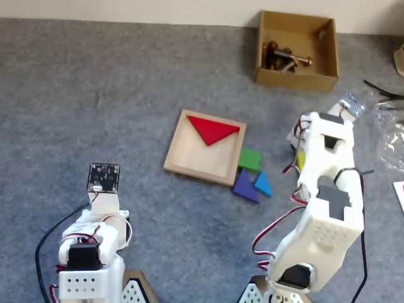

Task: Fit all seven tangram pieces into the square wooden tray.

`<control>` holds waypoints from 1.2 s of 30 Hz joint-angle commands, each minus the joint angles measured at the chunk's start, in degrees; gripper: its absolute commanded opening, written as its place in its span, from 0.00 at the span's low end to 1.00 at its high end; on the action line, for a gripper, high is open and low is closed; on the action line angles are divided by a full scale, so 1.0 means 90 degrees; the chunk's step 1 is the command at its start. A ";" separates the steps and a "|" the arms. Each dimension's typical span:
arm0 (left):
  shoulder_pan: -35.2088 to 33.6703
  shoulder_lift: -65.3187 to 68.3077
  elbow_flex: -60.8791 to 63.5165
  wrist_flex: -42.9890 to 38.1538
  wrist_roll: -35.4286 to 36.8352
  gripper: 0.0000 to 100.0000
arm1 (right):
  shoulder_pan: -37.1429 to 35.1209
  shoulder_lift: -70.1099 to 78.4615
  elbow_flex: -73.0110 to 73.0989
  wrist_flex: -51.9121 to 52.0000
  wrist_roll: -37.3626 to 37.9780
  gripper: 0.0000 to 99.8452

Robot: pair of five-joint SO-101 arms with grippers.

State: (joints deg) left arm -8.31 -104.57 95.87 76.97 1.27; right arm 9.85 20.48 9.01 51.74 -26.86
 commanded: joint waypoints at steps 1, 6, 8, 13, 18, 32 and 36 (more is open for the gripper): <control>-0.0083 -0.0034 0.0142 0.0039 -0.0020 0.01 | -0.0112 0.0015 -0.0054 0.0005 0.0244 0.12; -0.0083 -0.0034 0.0142 0.0039 -0.0020 0.01 | -0.0132 0.0005 -0.0063 0.0005 0.1026 0.07; -0.0083 -0.0034 0.0142 0.0039 -0.0029 0.01 | -0.0249 0.0005 -0.0054 0.0005 0.1621 0.06; -0.0083 -0.0034 0.0142 0.0039 -0.0029 0.01 | -0.0454 -0.0005 -0.0063 0.0005 0.2969 0.06; -0.0083 -0.0034 0.0142 0.0039 -0.0029 0.01 | -0.0464 -0.0024 -0.0093 0.0044 0.4073 0.06; -0.0083 -0.0034 0.0142 0.0039 -0.0039 0.01 | -0.0454 0.0005 -0.0054 0.0005 0.4396 0.07; -0.0083 -0.0034 0.0142 0.0039 -0.0039 0.01 | -0.0454 0.0005 -0.0034 0.0044 0.4386 0.06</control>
State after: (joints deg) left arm -8.31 -104.57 95.87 76.97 1.27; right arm 7.65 20.75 8.92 51.56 12.09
